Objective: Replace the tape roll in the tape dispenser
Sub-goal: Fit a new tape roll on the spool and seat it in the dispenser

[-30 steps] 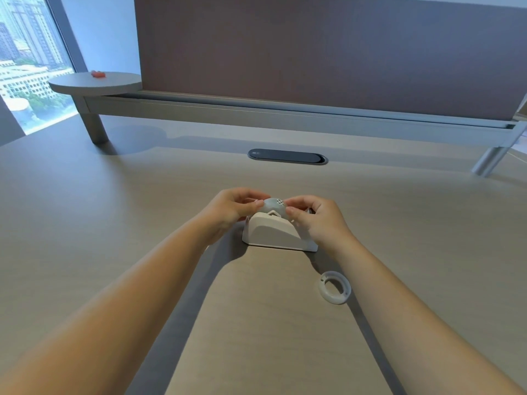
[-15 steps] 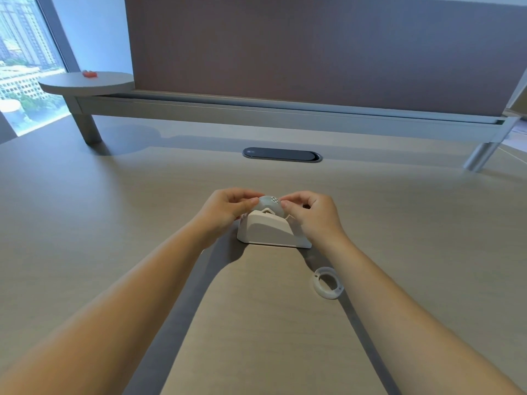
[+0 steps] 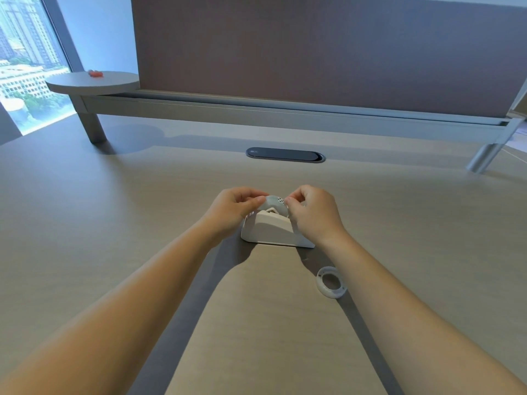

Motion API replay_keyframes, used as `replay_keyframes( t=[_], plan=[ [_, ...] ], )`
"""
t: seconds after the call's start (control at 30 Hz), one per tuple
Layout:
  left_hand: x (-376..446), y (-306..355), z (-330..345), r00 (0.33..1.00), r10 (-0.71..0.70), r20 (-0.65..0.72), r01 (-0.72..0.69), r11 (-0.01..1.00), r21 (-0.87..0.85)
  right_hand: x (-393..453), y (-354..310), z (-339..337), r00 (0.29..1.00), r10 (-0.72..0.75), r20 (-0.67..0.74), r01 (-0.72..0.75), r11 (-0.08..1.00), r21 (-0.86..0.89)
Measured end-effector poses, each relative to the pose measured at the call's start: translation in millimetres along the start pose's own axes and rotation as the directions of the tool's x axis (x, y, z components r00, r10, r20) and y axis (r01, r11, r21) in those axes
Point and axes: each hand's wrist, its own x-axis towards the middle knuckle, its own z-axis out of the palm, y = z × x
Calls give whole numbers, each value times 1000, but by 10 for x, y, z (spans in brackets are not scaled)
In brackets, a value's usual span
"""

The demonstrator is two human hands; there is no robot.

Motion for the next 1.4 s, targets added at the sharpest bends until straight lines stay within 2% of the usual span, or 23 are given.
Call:
replay_keyframes(
  t=[0.1,0.2,0.3,0.47,0.6,0.7,0.83,1.07,1.2,1.4],
  plan=[
    [-14,1,-10,999,7,35,-8,999,35,52,-43,-57,992,77,96,-73,997,-38],
    [-32,1,-29,996,-6,90,0,998,62,109,-93,-135,960,187,209,-209,974,89],
    [-48,5,-31,992,-15,127,5,997,80,100,-99,-176,927,190,324,-247,958,147],
    [-51,-9,20,994,15,111,-42,968,247,98,-19,-175,924,245,294,-318,918,236],
    [-43,-20,22,995,-3,101,-22,968,250,116,17,-287,924,291,250,-360,883,303],
    [-37,-24,24,995,-17,102,-8,971,239,144,99,-358,903,378,204,-427,841,332],
    [-37,-29,23,994,-13,105,-7,982,190,138,216,-440,852,436,292,-524,698,487],
    [-38,-23,26,994,-23,104,4,985,175,90,330,-511,836,400,376,-547,542,638],
    [-35,-28,23,994,-32,104,12,983,186,110,328,-522,844,354,403,-536,592,602],
    [-33,-15,32,995,-32,96,13,981,195,144,391,-481,844,386,373,-537,621,571]
  ],
)
